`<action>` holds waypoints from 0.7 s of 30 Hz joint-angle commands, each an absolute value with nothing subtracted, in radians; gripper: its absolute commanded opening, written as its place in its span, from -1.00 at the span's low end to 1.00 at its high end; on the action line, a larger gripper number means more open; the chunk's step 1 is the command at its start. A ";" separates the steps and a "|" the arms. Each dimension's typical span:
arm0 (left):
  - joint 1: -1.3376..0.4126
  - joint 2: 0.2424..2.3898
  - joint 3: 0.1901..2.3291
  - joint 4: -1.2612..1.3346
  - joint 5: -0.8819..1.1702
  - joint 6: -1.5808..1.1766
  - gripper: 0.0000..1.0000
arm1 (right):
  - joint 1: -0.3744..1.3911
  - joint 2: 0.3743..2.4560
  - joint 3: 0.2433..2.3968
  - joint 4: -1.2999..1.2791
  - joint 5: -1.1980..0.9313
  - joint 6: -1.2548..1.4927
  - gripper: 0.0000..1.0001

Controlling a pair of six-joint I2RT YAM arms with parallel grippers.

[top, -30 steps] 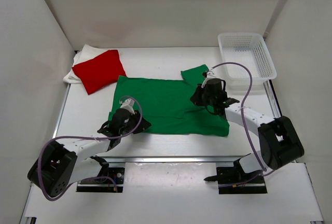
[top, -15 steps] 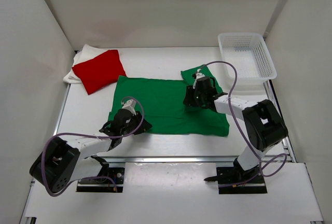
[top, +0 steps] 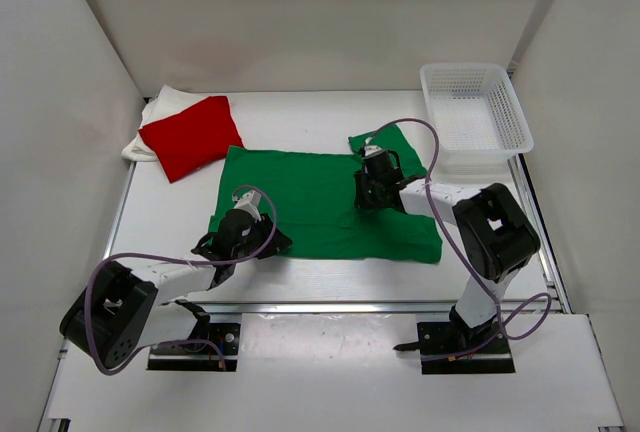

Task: Fold and stack the t-shirts
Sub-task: Fold the flattened tshirt in 1/3 of the way

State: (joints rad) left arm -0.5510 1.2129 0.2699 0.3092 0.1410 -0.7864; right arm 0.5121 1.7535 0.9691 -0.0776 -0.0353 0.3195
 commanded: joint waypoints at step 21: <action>-0.529 1.123 0.301 0.279 0.115 -0.764 -0.33 | 0.569 1.697 1.105 -0.074 0.000 0.265 -0.18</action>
